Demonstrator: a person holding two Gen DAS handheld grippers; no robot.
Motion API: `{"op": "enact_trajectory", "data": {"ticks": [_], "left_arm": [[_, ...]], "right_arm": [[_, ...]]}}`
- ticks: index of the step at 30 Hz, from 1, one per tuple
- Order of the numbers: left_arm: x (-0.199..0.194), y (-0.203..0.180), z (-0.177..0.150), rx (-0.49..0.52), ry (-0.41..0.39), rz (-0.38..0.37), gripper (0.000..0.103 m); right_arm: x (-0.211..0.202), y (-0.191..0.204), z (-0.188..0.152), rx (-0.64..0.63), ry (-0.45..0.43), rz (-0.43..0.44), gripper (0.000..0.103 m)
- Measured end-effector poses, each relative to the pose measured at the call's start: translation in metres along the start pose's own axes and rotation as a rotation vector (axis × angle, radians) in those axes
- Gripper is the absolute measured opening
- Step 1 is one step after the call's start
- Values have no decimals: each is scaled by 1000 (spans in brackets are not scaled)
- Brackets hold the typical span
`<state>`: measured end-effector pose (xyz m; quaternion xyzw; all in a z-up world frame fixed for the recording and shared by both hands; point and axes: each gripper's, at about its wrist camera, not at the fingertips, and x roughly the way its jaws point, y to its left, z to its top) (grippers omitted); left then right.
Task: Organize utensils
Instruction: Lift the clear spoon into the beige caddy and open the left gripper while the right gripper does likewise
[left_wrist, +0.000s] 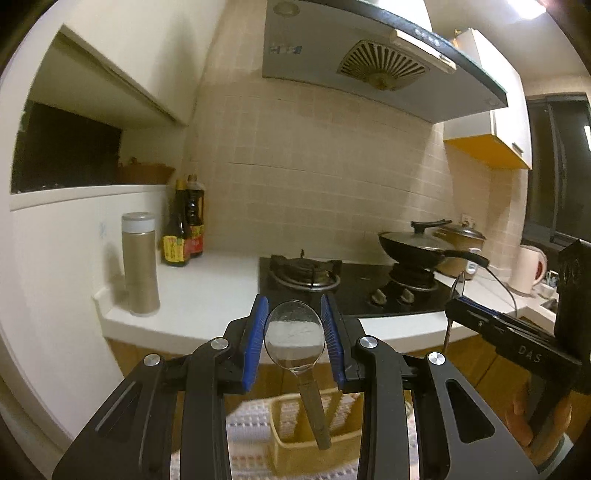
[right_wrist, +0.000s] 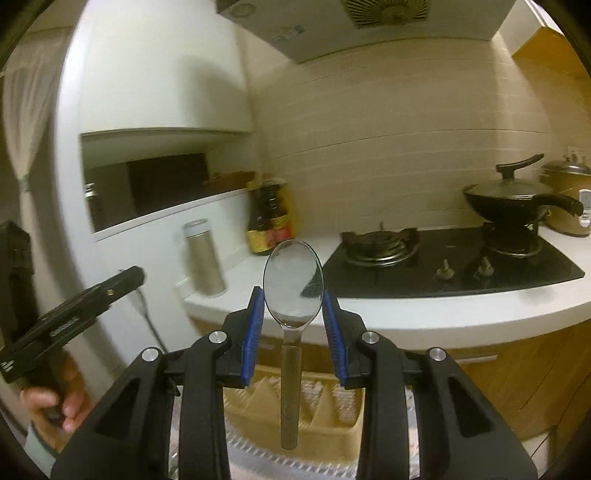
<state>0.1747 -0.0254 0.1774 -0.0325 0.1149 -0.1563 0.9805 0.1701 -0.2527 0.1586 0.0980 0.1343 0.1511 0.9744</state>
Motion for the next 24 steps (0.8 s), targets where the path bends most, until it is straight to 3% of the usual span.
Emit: {"op": "enact_trajectory", "data": {"ticks": [6,14,24], "left_arm": [[38,8,-6,20,-6,30,29],[78,12,-45,38,49,37,29],[92,20,-78,13,119,-1,29]], "right_arm": [[42,-18,-13,-21,-10,-109,29],[78,-35,-50,-26,44,-140,29],[79,-37,-71,-25,80,-120,30]]}}
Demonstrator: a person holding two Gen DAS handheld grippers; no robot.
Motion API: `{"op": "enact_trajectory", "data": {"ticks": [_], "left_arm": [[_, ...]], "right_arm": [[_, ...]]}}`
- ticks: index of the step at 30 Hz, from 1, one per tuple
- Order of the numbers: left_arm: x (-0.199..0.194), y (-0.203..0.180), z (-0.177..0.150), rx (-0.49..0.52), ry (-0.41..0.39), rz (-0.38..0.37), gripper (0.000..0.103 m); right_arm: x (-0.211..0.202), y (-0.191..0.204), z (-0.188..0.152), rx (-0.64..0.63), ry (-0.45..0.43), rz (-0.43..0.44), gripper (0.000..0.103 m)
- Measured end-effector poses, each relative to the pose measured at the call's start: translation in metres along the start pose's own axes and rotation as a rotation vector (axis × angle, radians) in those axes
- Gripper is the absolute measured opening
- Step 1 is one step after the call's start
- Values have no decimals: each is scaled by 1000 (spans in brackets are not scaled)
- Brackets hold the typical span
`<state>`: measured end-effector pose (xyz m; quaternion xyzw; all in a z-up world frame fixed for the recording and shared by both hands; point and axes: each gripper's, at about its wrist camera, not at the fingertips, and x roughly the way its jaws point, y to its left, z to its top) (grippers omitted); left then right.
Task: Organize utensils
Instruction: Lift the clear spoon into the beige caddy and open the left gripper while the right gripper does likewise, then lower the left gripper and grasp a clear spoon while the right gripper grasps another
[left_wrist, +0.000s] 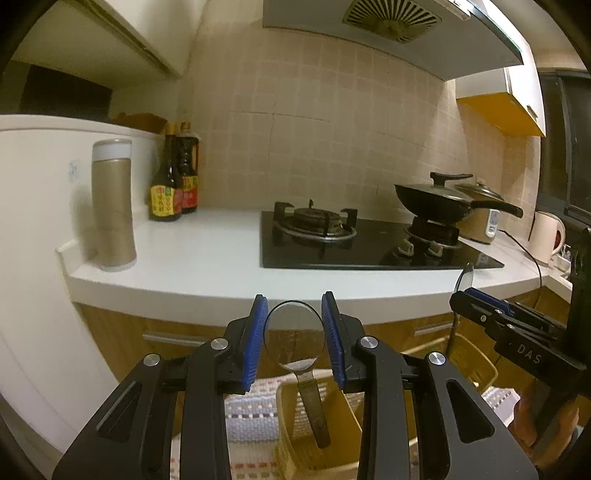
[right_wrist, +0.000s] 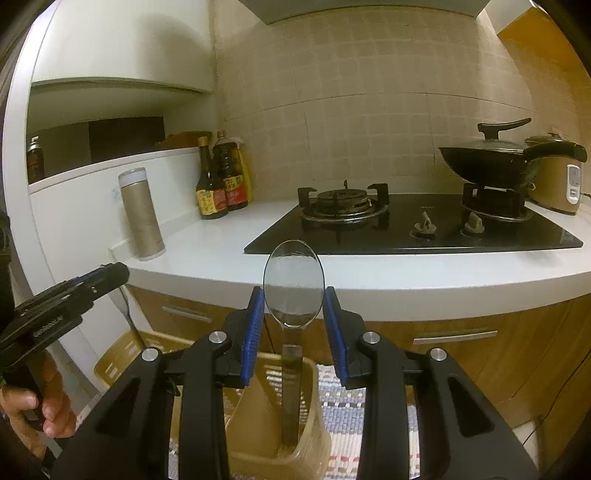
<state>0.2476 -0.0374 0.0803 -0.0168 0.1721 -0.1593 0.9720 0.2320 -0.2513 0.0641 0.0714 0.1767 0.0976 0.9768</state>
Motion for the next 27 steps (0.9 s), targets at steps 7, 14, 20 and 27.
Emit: {"op": "enact_trajectory", "data": {"ticks": [7,14,20,27], "left_arm": [[-10,-2,-5,-1,34,-28,36],[-37,0,0,-21,30,-62,44],[-75,4,4,-54,20,-90,45],[-117,4,0,-40,54,-81,46]], "right_arm": [[-14,10,-8,-20,39,21,30],[-44,13,-7,-8,42,52,52],[-79,23,-3,-20,45,39,52],[-112,39,-7,-30,131,77,52]]}}
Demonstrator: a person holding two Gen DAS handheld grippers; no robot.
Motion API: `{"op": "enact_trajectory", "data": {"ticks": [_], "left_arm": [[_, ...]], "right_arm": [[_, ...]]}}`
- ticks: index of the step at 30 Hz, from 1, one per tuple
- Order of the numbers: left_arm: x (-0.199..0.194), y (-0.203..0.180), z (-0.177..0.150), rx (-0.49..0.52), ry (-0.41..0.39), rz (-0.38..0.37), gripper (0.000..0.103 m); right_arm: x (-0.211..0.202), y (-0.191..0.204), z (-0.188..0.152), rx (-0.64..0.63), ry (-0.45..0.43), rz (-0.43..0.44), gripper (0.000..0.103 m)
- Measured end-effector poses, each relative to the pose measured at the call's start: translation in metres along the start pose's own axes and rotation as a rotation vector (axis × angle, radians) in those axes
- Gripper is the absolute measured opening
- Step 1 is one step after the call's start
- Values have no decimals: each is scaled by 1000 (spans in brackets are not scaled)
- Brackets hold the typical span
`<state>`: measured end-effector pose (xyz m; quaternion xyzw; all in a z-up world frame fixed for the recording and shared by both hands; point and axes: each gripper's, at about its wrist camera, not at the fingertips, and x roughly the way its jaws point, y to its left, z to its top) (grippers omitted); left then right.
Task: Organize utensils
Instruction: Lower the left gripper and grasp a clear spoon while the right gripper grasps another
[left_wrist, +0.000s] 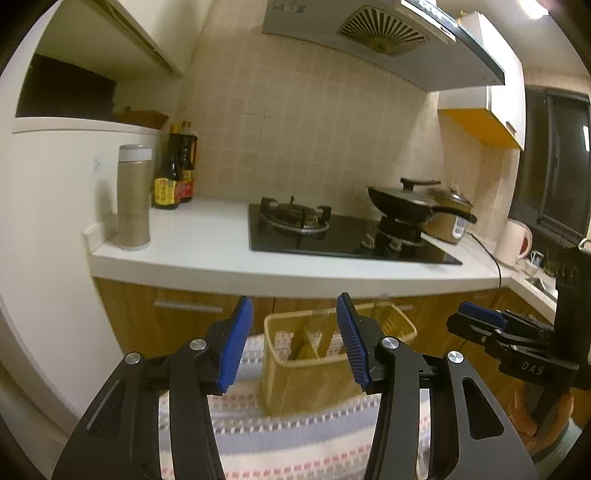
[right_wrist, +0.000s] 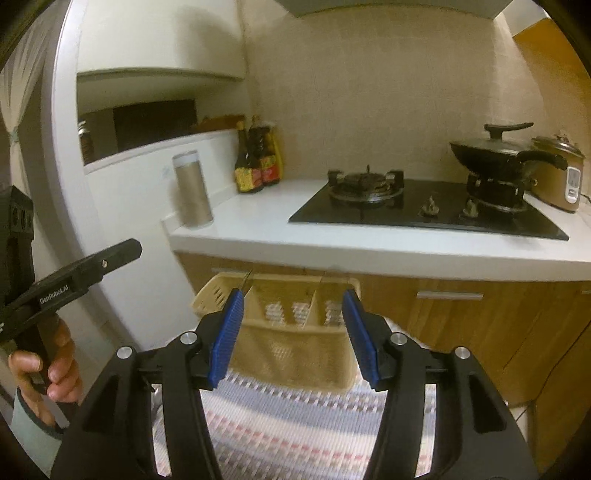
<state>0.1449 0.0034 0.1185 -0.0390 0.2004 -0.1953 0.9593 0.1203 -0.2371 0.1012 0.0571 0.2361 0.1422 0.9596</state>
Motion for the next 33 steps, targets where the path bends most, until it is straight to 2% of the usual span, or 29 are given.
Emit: {"op": "enact_trajectory", "data": {"ticks": [7,11,19,20,24,33], "left_arm": [[-22,5,-30,16,129,9,46],[-22,20,-55,-17,229,13,46],[2,55,-107,-81,427,66,46],[5,58,-111,-82,443,72,46],[11,76,-128,-101,503,89,46],[22,111,-148,-195,580,89,46]], "right_arm": [[-7,15,-36,6,196,29,52],[-7,17,-58,22,296,16,52],[6,-15,-108,146,541,-32,52],[8,-19,-112,163,562,-35,51],[16,-34,-135,207,662,-48,37],[14,-42,-177,232,828,-77,36]]}}
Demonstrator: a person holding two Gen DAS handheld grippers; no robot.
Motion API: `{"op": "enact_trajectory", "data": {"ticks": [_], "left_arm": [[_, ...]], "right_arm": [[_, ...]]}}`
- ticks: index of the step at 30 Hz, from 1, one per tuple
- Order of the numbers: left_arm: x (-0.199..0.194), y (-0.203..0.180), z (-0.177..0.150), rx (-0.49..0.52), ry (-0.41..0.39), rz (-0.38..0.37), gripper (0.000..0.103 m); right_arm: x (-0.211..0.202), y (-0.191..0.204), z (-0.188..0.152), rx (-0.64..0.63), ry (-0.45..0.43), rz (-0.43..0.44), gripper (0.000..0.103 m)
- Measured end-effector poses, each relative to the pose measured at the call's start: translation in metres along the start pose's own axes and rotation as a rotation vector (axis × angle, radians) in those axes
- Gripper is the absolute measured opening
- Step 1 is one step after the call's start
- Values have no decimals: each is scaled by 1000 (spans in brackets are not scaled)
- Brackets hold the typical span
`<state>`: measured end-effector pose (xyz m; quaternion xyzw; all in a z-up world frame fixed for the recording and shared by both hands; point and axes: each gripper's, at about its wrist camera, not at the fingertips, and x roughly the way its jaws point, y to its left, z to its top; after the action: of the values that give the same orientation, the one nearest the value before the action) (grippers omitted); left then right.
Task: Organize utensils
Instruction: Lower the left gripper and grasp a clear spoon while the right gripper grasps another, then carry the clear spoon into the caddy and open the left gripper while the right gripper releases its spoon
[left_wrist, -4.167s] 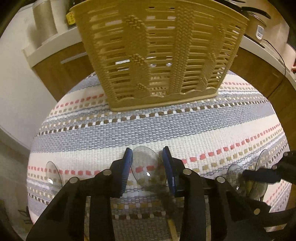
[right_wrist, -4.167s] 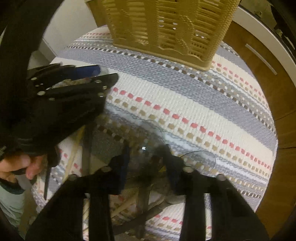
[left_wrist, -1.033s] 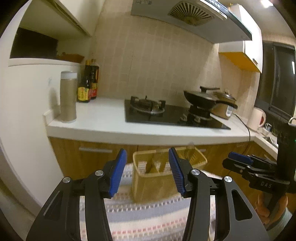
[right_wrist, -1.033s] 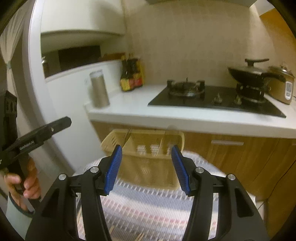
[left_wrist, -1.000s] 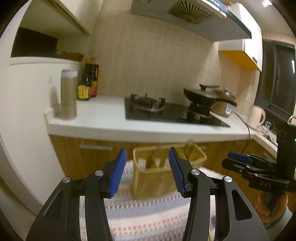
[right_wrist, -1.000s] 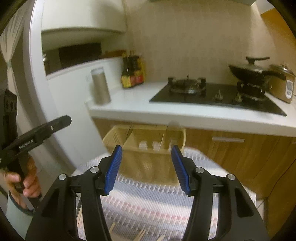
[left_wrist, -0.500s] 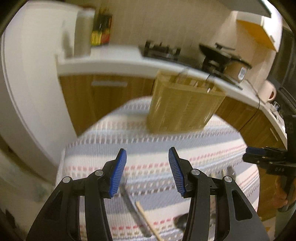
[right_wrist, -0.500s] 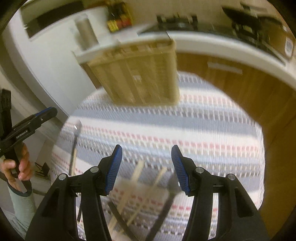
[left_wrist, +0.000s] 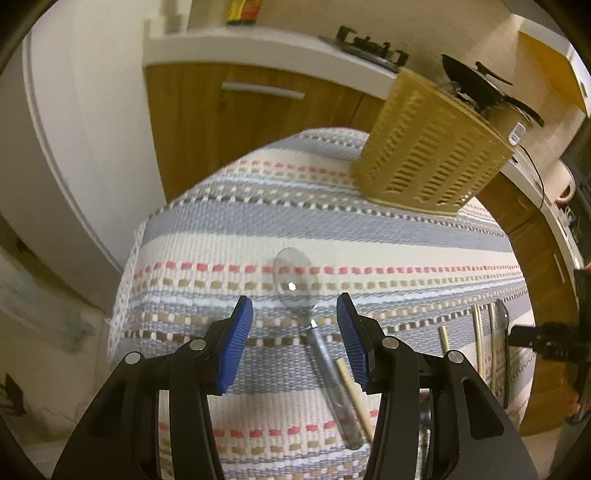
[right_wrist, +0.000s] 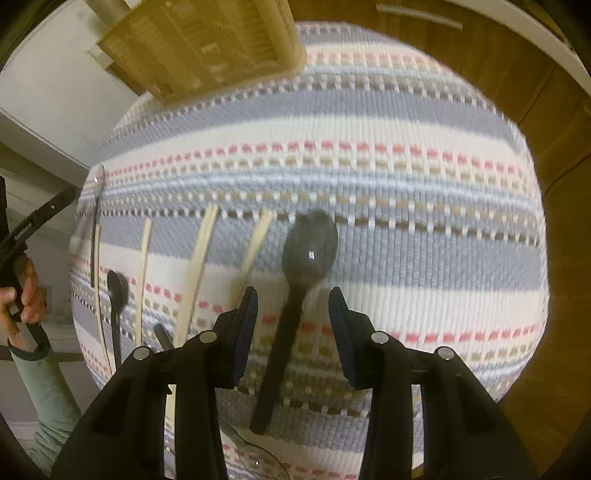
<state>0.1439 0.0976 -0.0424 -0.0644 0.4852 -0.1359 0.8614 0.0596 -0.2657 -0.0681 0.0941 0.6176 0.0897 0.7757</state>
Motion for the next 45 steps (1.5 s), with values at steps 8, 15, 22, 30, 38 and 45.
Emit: {"op": "enact_trajectory", "data": {"ticks": [8,15,22,30,38,45], "left_arm": [[27,11,0,-49,78,-21,46],[34,-8,0,57,108,70,48],[41,-26,-1,129,127,165,49],[41,-46,-4,207,151,213,21],[23,-45,-8,138,62,141,10],[-23,-53,3,111,-115,62,10]], "right_arm": [[6,21,-2,-46,28,-83,17],[20,38,0,-97,56,-146,13],[24,42,10,-110,88,-162,13],[32,51,19,-138,107,-180,13],[25,45,15,-154,53,-132,10],[-2,39,16,-157,-54,-81,9]]}}
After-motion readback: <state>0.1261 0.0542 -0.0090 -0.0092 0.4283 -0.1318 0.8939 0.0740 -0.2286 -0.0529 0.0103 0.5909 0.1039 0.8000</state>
